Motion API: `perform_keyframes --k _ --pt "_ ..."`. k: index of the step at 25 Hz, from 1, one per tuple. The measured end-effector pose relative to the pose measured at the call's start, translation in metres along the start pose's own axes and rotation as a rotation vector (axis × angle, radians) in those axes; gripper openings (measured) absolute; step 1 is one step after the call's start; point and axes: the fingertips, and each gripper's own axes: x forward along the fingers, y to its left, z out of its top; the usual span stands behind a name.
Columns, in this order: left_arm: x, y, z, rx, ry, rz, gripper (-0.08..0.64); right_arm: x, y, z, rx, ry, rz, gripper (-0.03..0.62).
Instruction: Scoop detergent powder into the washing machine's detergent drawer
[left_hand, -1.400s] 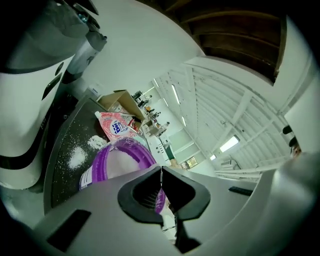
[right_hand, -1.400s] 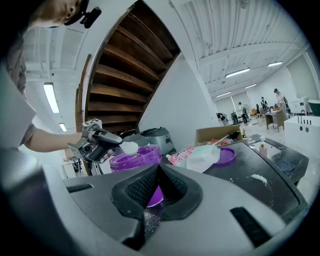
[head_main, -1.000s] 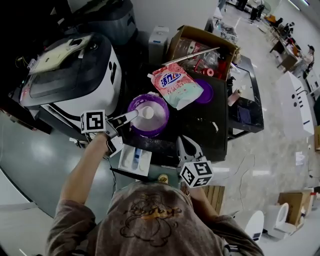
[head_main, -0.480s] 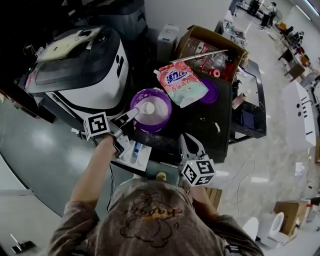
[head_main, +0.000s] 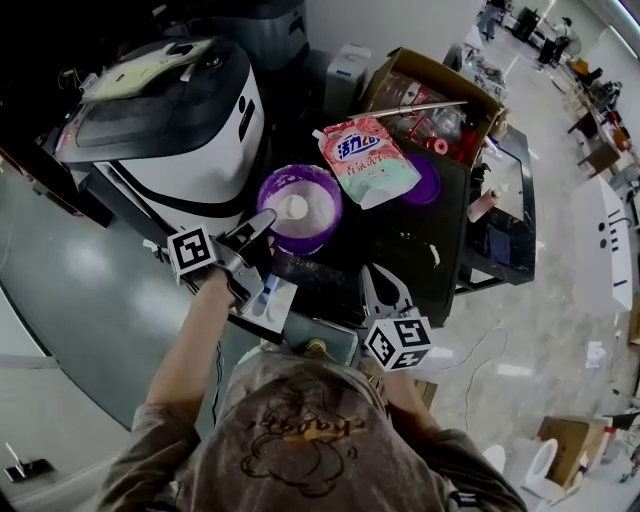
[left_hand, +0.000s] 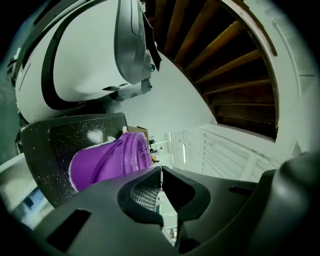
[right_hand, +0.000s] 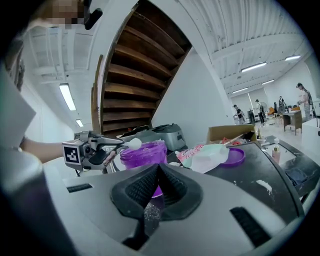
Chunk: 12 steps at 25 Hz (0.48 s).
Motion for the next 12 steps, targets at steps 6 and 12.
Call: perform_keyframes --k 6,12 --pt "-0.011 -0.002 -0.005 -0.038 -0.029 -0.038 0.024 -0.005 0.006 -0.002 -0.001 0.005 0.008 -0.006" --pt "-0.029 -0.004 -0.007 -0.045 -0.045 -0.060 0.023 -0.001 0.016 0.002 -0.009 -0.002 0.010 -0.006"
